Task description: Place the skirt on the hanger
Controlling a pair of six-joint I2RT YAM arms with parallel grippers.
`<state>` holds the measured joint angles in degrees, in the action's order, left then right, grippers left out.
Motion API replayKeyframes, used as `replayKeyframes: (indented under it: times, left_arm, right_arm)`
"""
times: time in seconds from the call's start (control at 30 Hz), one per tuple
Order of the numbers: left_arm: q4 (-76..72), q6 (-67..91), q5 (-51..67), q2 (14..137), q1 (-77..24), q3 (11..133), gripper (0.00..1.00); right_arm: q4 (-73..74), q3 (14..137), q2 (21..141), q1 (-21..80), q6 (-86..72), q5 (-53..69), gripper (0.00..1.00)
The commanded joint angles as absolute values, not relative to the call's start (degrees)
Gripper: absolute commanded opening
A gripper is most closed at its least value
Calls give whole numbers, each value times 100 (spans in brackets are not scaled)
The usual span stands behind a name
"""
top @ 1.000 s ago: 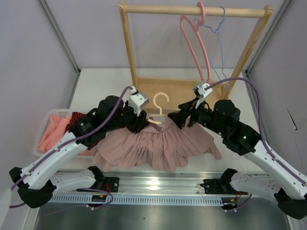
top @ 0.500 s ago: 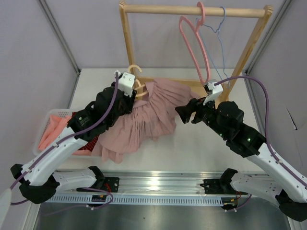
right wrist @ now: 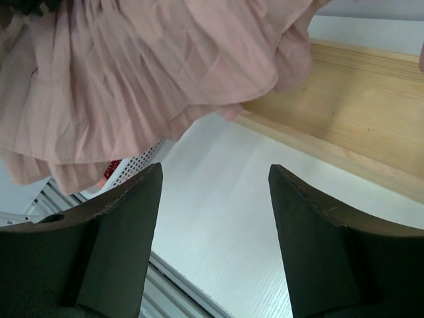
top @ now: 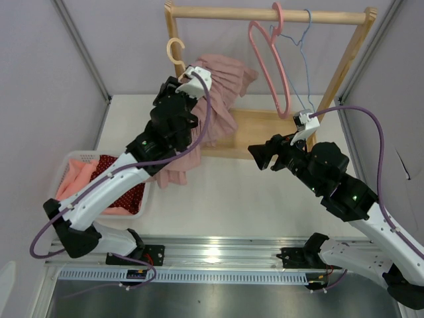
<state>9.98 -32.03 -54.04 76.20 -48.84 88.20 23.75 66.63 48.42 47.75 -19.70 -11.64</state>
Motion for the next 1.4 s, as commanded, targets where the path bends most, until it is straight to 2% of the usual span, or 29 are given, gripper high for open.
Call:
replayKeyframes:
  times: [0.0,0.1,0.2,0.23,0.33,0.53,0.73,1.1,1.37]
  left_arm:
    - [-1509,-5183,-6178,7891,-5001,9149,0]
    - [-2774,-6586,-6240,8251,-5027,9202,0]
    - [-4566,-8096,-6240,8830,-5045,9394,0]
    - [-5588,-8512,-6179,9016,-5054,9456,0]
    - [-6371,-9395,-6004,9543,-5062,9834,0]
    - [-5838,-9071,-5845,10036,-4931,10634,0]
    - [-4388,-8017,-5739,10292,-4658,11301,0]
    - [-1918,-6242,-5617,10450,-4307,11821,0]
    - [-503,-5591,-5221,10652,-4324,12331,0]
  right_arm:
    - [2329,6952,4808,4755,-1934,-1230,70]
    - [2338,6979,4808,4755,-1863,-1230,70]
    - [2303,6979,4808,4755,-1828,-1178,70]
    - [2294,6987,4808,4746,-1828,-1152,70]
    - [2311,7031,4825,4746,-1784,-1116,70]
    - [2443,7145,4843,4746,-1661,-1090,70]
    - [2557,7216,4851,4737,-1608,-1099,70]
    - [2584,7277,4931,4737,-1652,-1046,67]
    - [2645,7286,4896,4737,-1653,-1028,66]
